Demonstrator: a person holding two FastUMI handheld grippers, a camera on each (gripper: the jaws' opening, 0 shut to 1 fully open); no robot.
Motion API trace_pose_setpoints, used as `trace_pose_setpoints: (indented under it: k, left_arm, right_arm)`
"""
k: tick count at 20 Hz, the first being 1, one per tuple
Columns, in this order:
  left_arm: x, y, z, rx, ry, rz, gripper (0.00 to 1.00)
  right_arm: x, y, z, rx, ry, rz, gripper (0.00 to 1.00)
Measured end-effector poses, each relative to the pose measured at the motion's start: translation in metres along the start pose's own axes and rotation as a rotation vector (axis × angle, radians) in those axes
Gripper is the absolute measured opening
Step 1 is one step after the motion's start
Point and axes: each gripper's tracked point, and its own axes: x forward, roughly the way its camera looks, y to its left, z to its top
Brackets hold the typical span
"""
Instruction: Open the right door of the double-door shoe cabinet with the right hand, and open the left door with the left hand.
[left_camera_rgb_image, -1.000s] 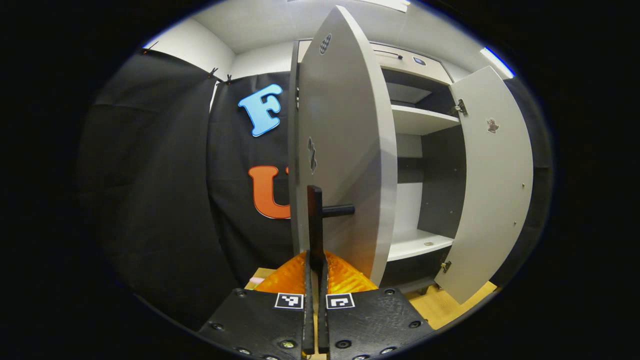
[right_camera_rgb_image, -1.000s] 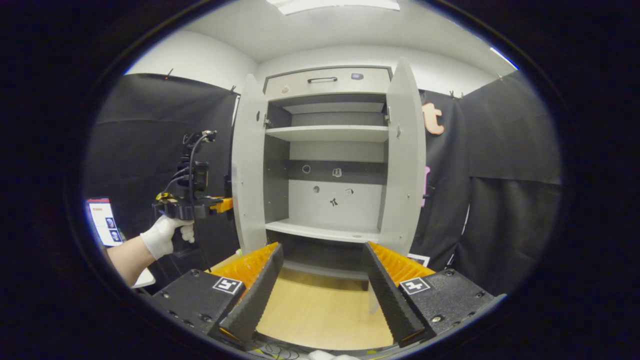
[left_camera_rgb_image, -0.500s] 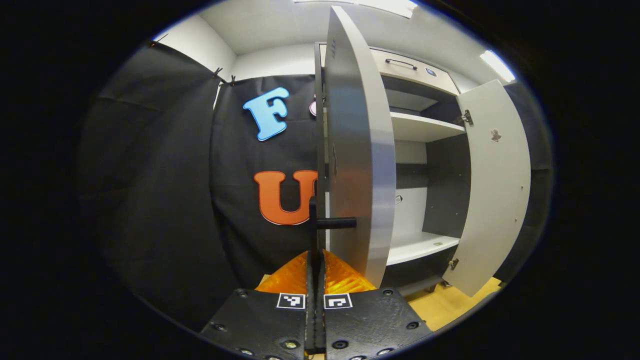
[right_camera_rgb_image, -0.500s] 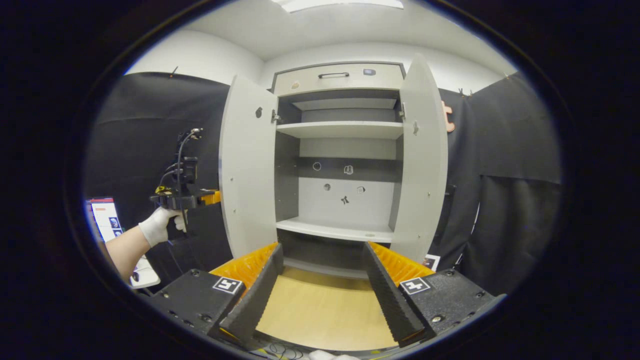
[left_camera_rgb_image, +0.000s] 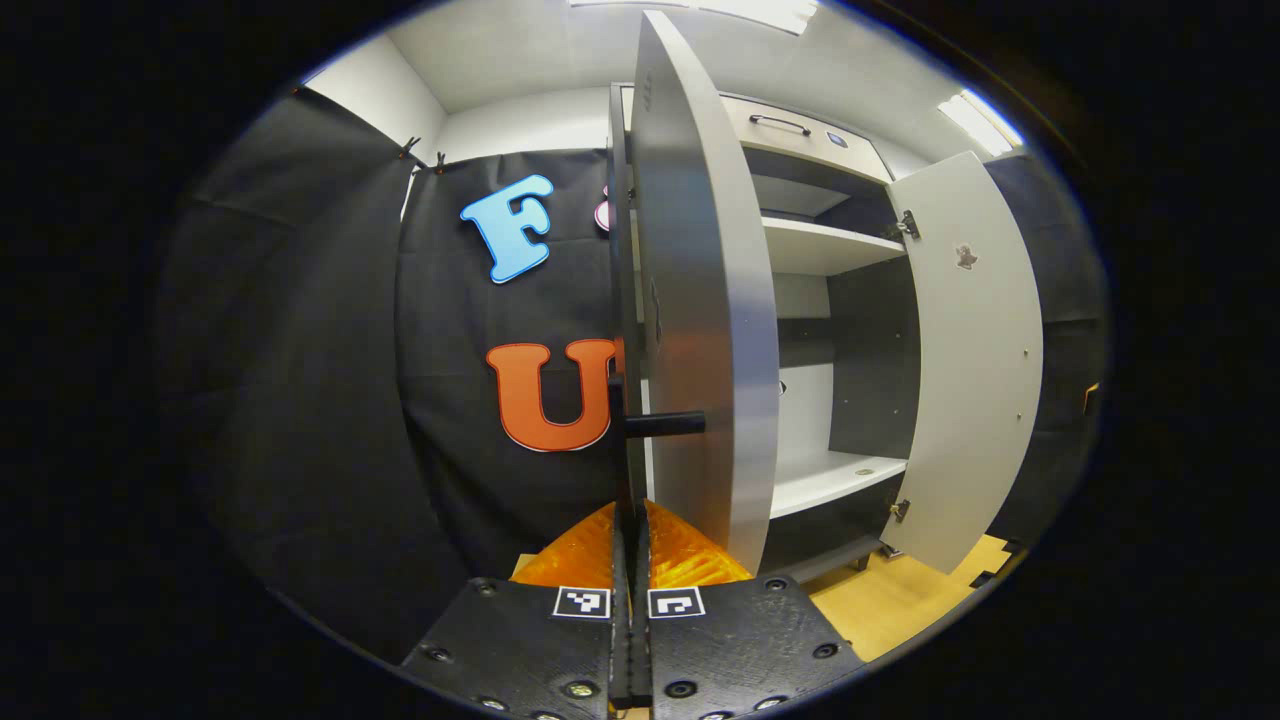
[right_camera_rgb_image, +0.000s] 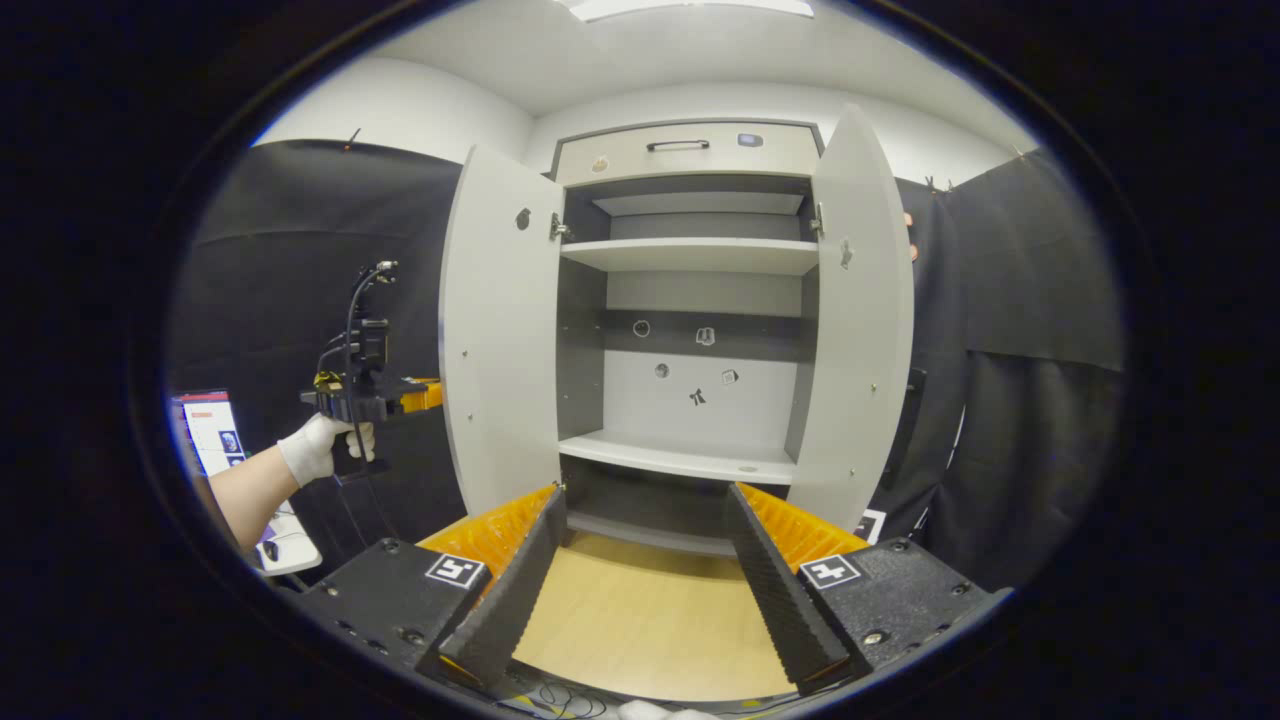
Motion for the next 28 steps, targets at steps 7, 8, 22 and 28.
trace_pose_setpoints:
  k: [7,8,22,28]
  left_arm:
    - [-0.015,0.0,0.003,0.001,-0.001,0.014,0.09]
    - [-0.021,0.0,0.003,-0.004,-0.001,0.021,0.0]
    - [-0.087,0.041,0.0,-0.006,0.007,0.209,0.95]
    - [-0.133,0.017,0.002,-0.072,0.015,0.248,0.96]
  right_arm:
    - [-0.001,0.001,0.0,0.003,0.0,0.001,0.98]
    - [-0.002,0.001,-0.001,0.002,0.0,0.004,1.0]
    - [-0.017,0.008,0.002,-0.006,-0.027,0.045,0.99]
    - [-0.018,0.002,0.003,0.012,-0.036,0.038,1.0]
